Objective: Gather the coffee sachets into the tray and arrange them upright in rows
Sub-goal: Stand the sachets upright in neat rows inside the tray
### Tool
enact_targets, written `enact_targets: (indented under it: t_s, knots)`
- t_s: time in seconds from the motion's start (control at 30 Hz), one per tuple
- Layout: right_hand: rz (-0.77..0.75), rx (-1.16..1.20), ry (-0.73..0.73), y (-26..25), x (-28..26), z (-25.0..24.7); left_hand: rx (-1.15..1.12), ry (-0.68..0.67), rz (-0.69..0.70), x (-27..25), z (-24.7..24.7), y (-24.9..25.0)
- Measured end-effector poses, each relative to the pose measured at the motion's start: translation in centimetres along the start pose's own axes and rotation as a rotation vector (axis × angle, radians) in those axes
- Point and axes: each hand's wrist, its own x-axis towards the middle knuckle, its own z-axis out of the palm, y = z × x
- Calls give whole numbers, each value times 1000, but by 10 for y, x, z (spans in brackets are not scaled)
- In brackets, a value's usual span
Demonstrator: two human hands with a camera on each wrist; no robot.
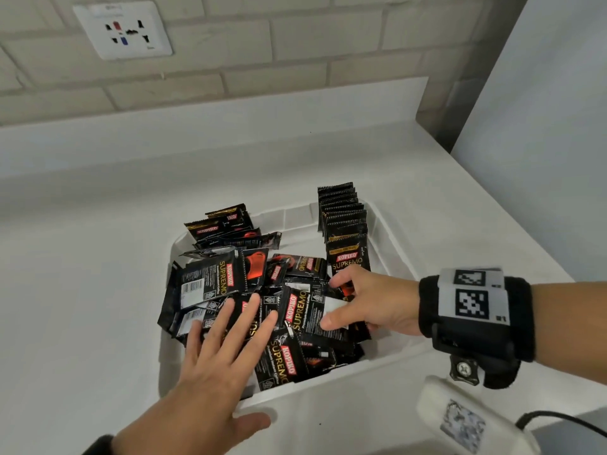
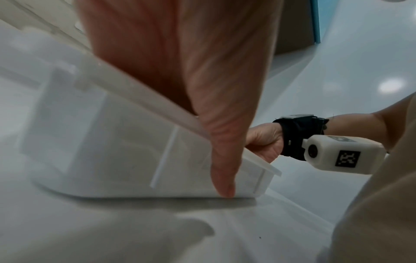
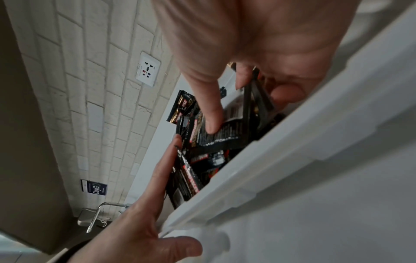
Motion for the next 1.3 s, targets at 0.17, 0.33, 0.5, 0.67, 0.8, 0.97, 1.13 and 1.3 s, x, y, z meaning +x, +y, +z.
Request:
enact_targets:
  t_s: [0.17, 0.33, 0.5, 0.67, 0.8, 0.97, 1.13, 1.3]
  knots:
    - [-64, -12, 19, -7, -6, -2, -70, 69, 21, -3, 5, -3]
    - [-94, 116, -26, -14, -12, 2, -200, 139, -16, -5, -7, -3]
    - [-167, 146, -32, -14, -14, 8, -241, 157, 1, -7, -12, -4]
    - [-274, 138, -35, -10, -20, 3, -251, 154, -5, -10, -14, -7]
    - [-321, 232, -53, -4, -29, -10, -265, 131, -33, -14, -12, -12]
    - [-367, 450, -34, -2, -44, -37, -223, 53, -30, -14, -15, -17]
    - [-468, 653, -30, -5, -52, -56, -399, 47, -75, -14, -32, -17]
    - [-562, 821, -78, -3, -39, -50, -947, 194, -266, -2, -77, -6]
